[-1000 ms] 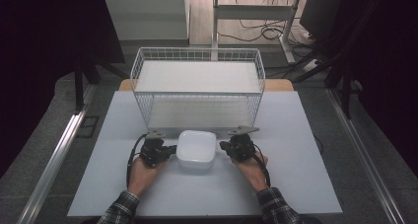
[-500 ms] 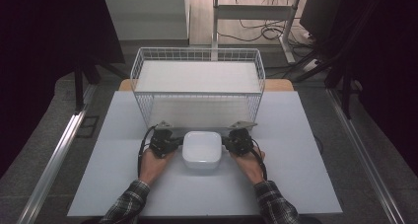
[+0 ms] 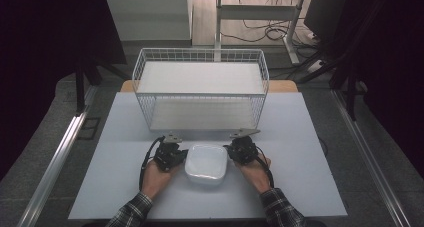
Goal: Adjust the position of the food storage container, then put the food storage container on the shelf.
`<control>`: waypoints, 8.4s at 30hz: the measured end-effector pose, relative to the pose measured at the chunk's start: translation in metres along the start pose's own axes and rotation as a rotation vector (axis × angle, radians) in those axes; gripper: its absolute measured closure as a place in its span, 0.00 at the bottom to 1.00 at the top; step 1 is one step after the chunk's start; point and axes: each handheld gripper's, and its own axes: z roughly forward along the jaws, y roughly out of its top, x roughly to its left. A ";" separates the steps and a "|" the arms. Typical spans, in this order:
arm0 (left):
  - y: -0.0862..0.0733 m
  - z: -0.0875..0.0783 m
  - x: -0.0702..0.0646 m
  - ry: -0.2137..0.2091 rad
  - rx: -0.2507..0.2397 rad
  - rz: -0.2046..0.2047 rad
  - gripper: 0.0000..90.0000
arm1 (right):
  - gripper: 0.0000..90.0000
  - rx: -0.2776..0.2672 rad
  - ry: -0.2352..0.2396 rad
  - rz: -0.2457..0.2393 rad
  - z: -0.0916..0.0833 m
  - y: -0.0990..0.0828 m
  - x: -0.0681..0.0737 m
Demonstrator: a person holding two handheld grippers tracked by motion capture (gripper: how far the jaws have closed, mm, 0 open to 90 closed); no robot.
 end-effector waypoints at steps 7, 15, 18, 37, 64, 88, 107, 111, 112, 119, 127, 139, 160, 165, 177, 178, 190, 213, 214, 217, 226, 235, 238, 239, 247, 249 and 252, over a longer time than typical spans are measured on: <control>-0.013 -0.013 -0.014 0.002 0.018 -0.026 1.00 | 0.98 0.015 0.007 -0.002 -0.006 -0.005 0.006; -0.025 -0.023 -0.024 -0.025 0.027 -0.042 1.00 | 0.97 0.018 -0.003 -0.022 -0.005 -0.006 0.007; -0.028 -0.030 -0.026 -0.034 0.022 -0.036 1.00 | 0.96 0.019 -0.020 -0.029 -0.010 -0.007 0.004; -0.056 -0.070 -0.015 -0.019 -0.055 0.045 0.13 | 0.27 -0.080 -0.027 -0.015 -0.078 -0.044 -0.001; -0.043 -0.067 -0.013 -0.077 -0.091 0.076 0.01 | 0.01 -0.089 0.021 -0.059 -0.079 -0.045 0.016; 0.000 -0.028 -0.019 -0.274 -0.030 0.070 0.23 | 0.19 0.000 0.135 0.064 -0.050 -0.017 0.035; -0.021 -0.057 -0.020 -0.315 -0.079 -0.092 0.76 | 0.71 0.037 0.210 0.221 -0.074 -0.021 0.034; -0.022 -0.060 -0.021 -0.308 -0.129 -0.109 0.90 | 0.85 -0.037 0.105 0.179 -0.083 -0.018 0.037; -0.020 -0.059 -0.025 -0.267 -0.140 -0.091 0.90 | 0.85 -0.048 0.089 0.163 -0.082 -0.018 0.038; -0.017 -0.059 -0.027 -0.222 -0.145 -0.083 0.90 | 0.86 -0.087 0.091 0.186 -0.080 -0.021 0.036; -0.005 -0.070 -0.030 -0.166 -0.190 -0.041 0.89 | 0.86 -0.154 0.081 0.151 -0.085 -0.012 0.037; 0.021 -0.096 -0.024 -0.123 -0.253 -0.012 0.89 | 0.86 -0.220 0.096 0.098 -0.092 0.024 0.033; 0.086 -0.125 -0.009 -0.088 -0.335 0.009 0.89 | 0.86 -0.312 0.096 0.087 -0.112 0.090 0.015; 0.102 -0.134 -0.006 -0.079 -0.353 0.011 0.89 | 0.86 -0.329 0.101 0.087 -0.117 0.109 0.010; 0.140 -0.149 0.007 -0.068 -0.384 0.021 0.89 | 0.86 -0.364 0.078 0.067 -0.125 0.149 0.000; 0.144 -0.150 0.008 -0.069 -0.386 0.018 0.89 | 0.86 -0.367 0.072 0.070 -0.126 0.157 -0.002; 0.177 -0.144 0.031 -0.078 -0.380 -0.025 0.89 | 0.86 -0.359 0.042 0.091 -0.119 0.194 -0.019; 0.198 -0.128 0.037 -0.084 -0.349 -0.049 0.69 | 0.72 -0.342 0.007 0.149 -0.099 0.207 -0.034; 0.199 -0.126 0.038 -0.078 -0.352 -0.062 0.67 | 0.70 -0.342 -0.003 0.138 -0.098 0.209 -0.033; 0.200 -0.123 0.040 -0.072 -0.342 -0.065 0.65 | 0.68 -0.342 -0.010 0.130 -0.097 0.210 -0.032; 0.203 -0.112 0.045 -0.057 -0.309 -0.086 0.66 | 0.63 -0.329 -0.024 0.138 -0.086 0.211 -0.037; 0.209 -0.106 0.050 -0.037 -0.310 -0.117 0.57 | 0.55 -0.321 -0.073 0.125 -0.079 0.217 -0.040; 0.214 -0.106 0.053 0.012 -0.304 -0.114 0.52 | 0.55 -0.327 -0.078 0.123 -0.078 0.218 -0.040; 0.215 -0.105 0.053 0.017 -0.310 -0.123 0.52 | 0.53 -0.329 -0.080 0.124 -0.077 0.219 -0.040; 0.229 -0.101 0.059 0.058 -0.290 -0.122 0.51 | 0.50 -0.332 -0.125 0.140 -0.070 0.226 -0.045; 0.231 -0.101 0.059 0.085 -0.284 -0.104 0.48 | 0.50 -0.333 -0.127 0.138 -0.069 0.227 -0.045; 0.229 -0.106 0.058 0.080 -0.318 -0.092 0.45 | 0.47 -0.333 -0.143 0.127 -0.070 0.227 -0.045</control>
